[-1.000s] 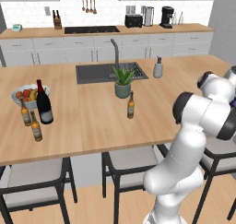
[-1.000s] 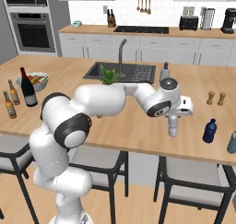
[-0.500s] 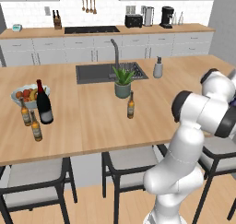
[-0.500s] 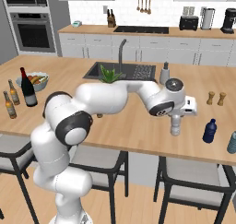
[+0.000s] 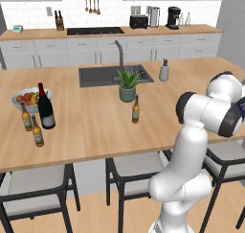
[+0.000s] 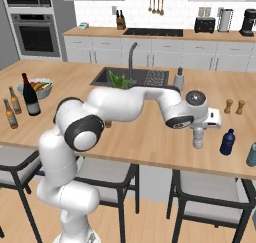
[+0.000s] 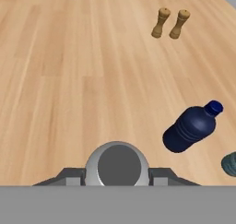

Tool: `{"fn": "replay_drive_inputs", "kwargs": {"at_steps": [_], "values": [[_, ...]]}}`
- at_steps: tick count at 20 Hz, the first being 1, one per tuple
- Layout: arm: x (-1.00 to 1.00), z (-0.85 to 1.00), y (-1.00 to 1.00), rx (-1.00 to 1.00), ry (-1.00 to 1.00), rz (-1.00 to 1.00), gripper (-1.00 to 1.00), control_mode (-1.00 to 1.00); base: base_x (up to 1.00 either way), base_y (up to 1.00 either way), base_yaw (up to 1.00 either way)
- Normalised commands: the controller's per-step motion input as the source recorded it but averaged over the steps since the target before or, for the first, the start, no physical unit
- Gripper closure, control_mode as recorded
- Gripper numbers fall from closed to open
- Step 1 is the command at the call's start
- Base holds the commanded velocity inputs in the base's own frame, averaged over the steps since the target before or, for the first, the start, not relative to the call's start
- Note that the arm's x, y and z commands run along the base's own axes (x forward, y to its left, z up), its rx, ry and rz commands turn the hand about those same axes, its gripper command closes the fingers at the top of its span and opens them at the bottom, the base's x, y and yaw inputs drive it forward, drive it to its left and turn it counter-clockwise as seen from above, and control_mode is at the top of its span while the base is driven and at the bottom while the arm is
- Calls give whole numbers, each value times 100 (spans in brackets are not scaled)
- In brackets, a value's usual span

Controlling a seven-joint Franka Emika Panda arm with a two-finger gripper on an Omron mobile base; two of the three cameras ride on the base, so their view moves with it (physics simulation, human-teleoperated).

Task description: Move the plastic bottles in the middle to the plastics group, and the glass bottles in the middle to the glass group.

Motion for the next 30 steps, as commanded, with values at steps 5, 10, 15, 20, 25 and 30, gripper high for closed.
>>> {"fn": "replay_drive_inputs", "kwargs": {"at_steps": [5, 10, 15, 20, 25, 30], "values": [[0, -1, -18, 0, 0, -1, 100, -100, 0, 0, 0], [1, -31, 0, 0, 2, 0, 100, -100, 0, 0, 0], [1, -23, 0, 0, 2, 0, 100, -100, 0, 0, 0], [1, -17, 0, 0, 0, 0, 100, -100, 0, 0, 0], [6, -3, 0, 1, 0, 0, 100, -100, 0, 0, 0], [30, 0, 0, 4, 0, 0, 100, -100, 0, 0, 0]]}}
